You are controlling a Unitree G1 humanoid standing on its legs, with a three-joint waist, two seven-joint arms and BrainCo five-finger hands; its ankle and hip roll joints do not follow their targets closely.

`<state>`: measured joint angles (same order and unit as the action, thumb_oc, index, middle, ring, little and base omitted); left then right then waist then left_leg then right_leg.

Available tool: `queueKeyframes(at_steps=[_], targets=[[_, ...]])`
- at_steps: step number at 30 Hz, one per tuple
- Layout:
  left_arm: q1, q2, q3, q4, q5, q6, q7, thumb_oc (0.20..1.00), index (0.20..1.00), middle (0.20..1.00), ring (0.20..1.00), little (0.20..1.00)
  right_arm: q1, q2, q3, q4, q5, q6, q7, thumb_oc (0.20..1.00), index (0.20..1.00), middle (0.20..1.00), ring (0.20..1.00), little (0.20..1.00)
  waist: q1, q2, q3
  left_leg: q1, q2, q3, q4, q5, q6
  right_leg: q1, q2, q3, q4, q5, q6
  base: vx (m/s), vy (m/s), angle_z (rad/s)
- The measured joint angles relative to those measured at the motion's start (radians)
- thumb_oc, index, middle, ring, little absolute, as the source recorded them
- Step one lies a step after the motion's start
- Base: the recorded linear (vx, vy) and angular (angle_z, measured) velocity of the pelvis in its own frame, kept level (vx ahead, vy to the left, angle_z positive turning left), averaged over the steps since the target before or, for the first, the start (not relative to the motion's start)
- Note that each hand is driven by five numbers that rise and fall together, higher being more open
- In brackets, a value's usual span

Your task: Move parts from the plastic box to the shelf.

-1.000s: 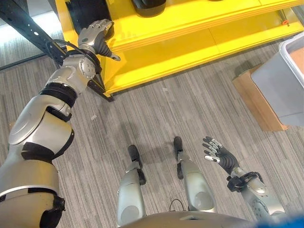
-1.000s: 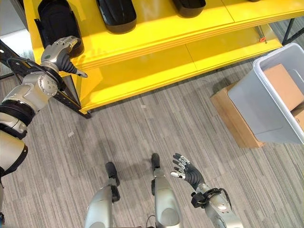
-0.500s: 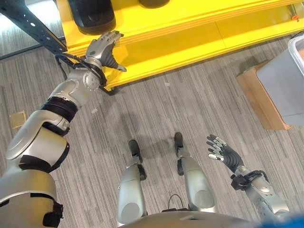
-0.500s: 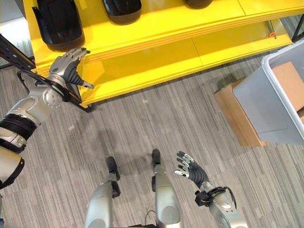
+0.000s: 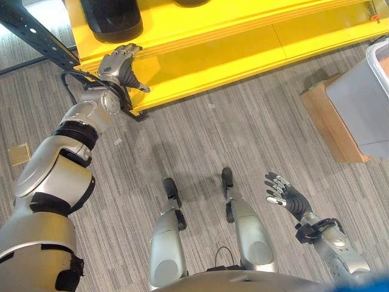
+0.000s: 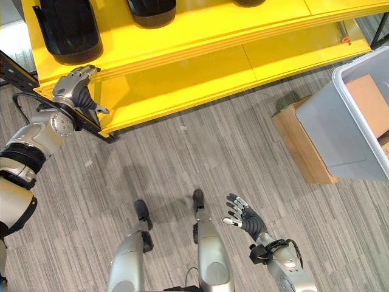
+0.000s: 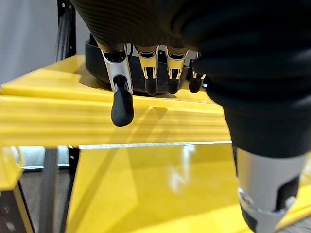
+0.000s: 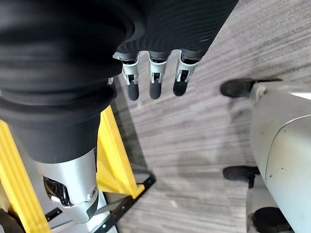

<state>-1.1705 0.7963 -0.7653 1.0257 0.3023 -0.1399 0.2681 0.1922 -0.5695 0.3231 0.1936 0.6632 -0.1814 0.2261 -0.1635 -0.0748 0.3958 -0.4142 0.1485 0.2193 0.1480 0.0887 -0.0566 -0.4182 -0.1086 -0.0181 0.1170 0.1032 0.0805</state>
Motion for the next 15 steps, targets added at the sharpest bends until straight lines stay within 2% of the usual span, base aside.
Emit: queueKeyframes(at_steps=[5, 7, 10, 15], targets=[[-0.035, -0.003, -0.019, 0.025, -0.007, 0.002, -0.001, 1.000, 1.000, 1.000, 1.000, 1.000, 0.000, 0.000, 0.000, 0.000, 0.000, 0.000, 0.005, 1.000, 1.000, 1.000, 1.000, 1.000, -0.007, 0.000, 0.000, 0.000, 0.000, 0.000, 0.002, 0.000, 0.000, -0.001, 0.000, 0.000, 0.004, -0.001, -0.001, 0.00, 0.000, 0.00], [-0.075, -0.039, -0.021, 0.111, -0.008, 0.007, -0.002, 1.000, 1.000, 1.000, 1.000, 1.000, 0.000, 0.000, 0.000, 0.000, 0.000, 0.001, 0.006, 1.000, 1.000, 1.000, 1.000, 1.000, -0.010, -0.002, -0.001, -0.001, 0.000, 0.000, 0.004, 0.000, 0.000, -0.002, 0.000, 0.001, 0.005, -0.001, -0.001, 0.00, 0.000, 0.00], [-0.114, -0.047, -0.034, 0.137, -0.008, 0.008, -0.006, 1.000, 1.000, 1.000, 1.000, 1.000, 0.001, 0.000, 0.001, 0.000, 0.001, 0.002, 0.007, 1.000, 1.000, 1.000, 1.000, 1.000, -0.016, -0.008, -0.005, -0.005, 0.001, 0.001, 0.014, -0.005, 0.000, -0.006, 0.000, 0.004, 0.012, -0.002, -0.002, 0.03, 0.003, -0.01], [-0.131, -0.058, -0.079, 0.152, -0.009, 0.021, -0.028, 1.000, 1.000, 1.000, 1.000, 1.000, 0.002, 0.000, 0.004, 0.000, 0.001, 0.018, 0.008, 1.000, 1.000, 1.000, 1.000, 1.000, -0.017, -0.035, -0.044, -0.022, 0.004, 0.006, 0.031, -0.013, -0.001, -0.033, 0.000, 0.009, 0.039, -0.016, -0.001, 0.04, 0.000, -0.02]])
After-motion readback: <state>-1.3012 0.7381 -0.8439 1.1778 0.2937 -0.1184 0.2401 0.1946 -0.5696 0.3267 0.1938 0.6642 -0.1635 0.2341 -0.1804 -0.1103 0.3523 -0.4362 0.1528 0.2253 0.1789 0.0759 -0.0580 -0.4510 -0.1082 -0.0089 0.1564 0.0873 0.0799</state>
